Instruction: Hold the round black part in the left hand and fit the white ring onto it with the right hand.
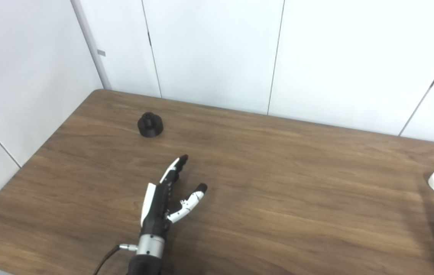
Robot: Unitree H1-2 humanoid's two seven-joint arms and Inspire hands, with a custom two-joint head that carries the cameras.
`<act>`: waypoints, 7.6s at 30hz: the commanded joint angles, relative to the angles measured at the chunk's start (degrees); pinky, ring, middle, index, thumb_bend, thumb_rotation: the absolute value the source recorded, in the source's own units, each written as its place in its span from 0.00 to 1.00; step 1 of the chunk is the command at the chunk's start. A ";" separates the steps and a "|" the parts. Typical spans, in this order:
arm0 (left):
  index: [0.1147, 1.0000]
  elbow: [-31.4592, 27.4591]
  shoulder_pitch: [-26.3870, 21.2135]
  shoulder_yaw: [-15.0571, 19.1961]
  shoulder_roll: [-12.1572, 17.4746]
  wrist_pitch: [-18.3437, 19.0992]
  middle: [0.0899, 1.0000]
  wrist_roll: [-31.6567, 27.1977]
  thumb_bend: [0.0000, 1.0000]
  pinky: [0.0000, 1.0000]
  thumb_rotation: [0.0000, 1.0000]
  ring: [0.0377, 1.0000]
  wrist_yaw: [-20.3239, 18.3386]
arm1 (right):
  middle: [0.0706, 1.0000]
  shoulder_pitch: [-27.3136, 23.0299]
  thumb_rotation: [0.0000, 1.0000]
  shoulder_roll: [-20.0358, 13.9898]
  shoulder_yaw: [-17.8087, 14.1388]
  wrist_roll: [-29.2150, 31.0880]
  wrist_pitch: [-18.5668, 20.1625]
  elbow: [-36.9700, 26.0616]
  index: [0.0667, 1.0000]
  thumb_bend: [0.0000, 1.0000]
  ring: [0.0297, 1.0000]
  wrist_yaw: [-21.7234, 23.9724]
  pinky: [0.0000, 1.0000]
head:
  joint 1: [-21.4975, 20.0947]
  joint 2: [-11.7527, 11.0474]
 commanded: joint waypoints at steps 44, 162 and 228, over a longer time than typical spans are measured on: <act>0.80 17.17 -31.02 -2.99 30.37 25.68 0.98 25.19 0.97 1.00 0.36 1.00 -4.28 | 0.95 4.49 0.94 3.81 1.60 0.27 -1.00 3.22 0.96 0.55 0.94 -0.05 0.99 | -2.38 1.10; 0.42 30.58 -37.83 -10.10 29.55 22.02 0.71 19.14 0.52 1.00 0.04 0.87 -0.05 | 0.95 6.72 0.92 4.40 2.16 -0.82 0.98 -0.06 1.00 0.62 0.95 -0.22 1.00 | -4.55 3.17; 0.42 -2.00 -8.49 -33.03 8.45 6.15 0.73 42.88 0.52 1.00 0.05 0.87 -14.74 | 0.94 5.62 0.98 10.76 8.92 -11.49 11.16 -10.95 1.00 0.59 0.95 -7.41 1.00 | -24.58 12.80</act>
